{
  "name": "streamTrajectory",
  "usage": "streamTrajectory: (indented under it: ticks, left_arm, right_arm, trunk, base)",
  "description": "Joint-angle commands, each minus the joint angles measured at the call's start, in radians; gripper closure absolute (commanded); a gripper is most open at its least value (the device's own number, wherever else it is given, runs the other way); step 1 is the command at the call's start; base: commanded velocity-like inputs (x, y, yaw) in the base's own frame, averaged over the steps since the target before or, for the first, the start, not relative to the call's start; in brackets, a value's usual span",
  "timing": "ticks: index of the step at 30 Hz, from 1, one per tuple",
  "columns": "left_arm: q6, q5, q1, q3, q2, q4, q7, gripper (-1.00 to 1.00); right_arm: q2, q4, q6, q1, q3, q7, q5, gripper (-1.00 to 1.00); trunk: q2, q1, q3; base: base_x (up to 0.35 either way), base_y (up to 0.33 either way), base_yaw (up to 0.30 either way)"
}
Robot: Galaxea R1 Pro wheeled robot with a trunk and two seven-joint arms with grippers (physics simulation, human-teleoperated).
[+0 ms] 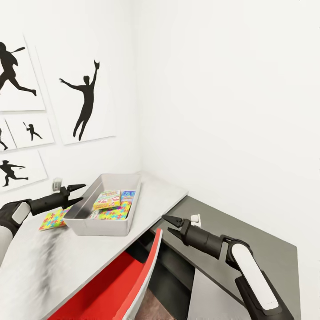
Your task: Put all the toys in the child's room - the three board games (two on the bed and one on the table), the two jigsaw puzzles on the table, and the tennis ball on the table - inside the toy box on the table in the child's room.
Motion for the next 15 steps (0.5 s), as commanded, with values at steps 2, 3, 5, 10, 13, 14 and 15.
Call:
streamTrajectory:
  ticks: [2, 3, 5, 10, 13, 14, 15]
  left_arm:
    - [0.005, 0.000, -0.001, 0.001, 0.008, 0.001, -0.014, -1.00]
    - [0.004, 0.001, -0.001, 0.001, 0.009, 0.001, -0.016, -1.00]
    - [0.004, 0.001, -0.001, 0.000, 0.010, 0.001, -0.019, -1.00]
    - [0.004, 0.001, -0.001, 0.000, 0.011, 0.001, -0.025, -1.00]
    - [0.004, 0.001, -0.001, 0.000, 0.011, 0.001, -0.033, -1.00]
    - [0.004, 0.001, -0.001, 0.000, 0.011, 0.001, -0.036, -1.00]
    - [0.004, 0.001, -0.001, 0.000, 0.011, 0.001, -0.038, -1.00]
  right_arm:
    - [-0.003, 0.000, 0.002, -0.001, -0.009, 0.022, -0.002, -1.00]
    - [-0.004, 0.000, 0.002, -0.001, -0.012, 0.035, -0.001, -1.00]
    - [-0.007, 0.000, 0.001, -0.001, -0.015, 0.052, -0.001, -1.00]
    - [-0.009, 0.000, 0.000, -0.001, -0.018, 0.074, -0.001, -1.00]
    - [-0.010, 0.000, 0.000, -0.001, -0.018, 0.077, 0.000, -1.00]
    - [-0.010, 0.000, 0.000, -0.001, -0.018, 0.078, 0.000, -1.00]
    - [-0.010, 0.000, 0.000, -0.001, -0.018, 0.078, 0.000, -1.00]
  trunk:
    - [-0.001, 0.000, 0.000]
    - [-0.001, 0.000, 0.001]
    - [-0.001, 0.000, 0.003]
    - [-0.001, 0.000, 0.010]
    - [-0.001, 0.000, 0.015]
    - [-0.001, 0.000, 0.017]
    - [-0.001, 0.000, 0.018]
  base:
    - [-0.044, 0.000, 0.000]
    - [-0.022, 0.000, 0.000]
    - [-0.015, 0.000, 0.000]
    - [-0.004, 0.000, 0.000]
    - [-0.029, 0.007, 0.000]
    - [-0.090, 0.051, 0.000]
    - [-0.110, 0.069, 0.000]
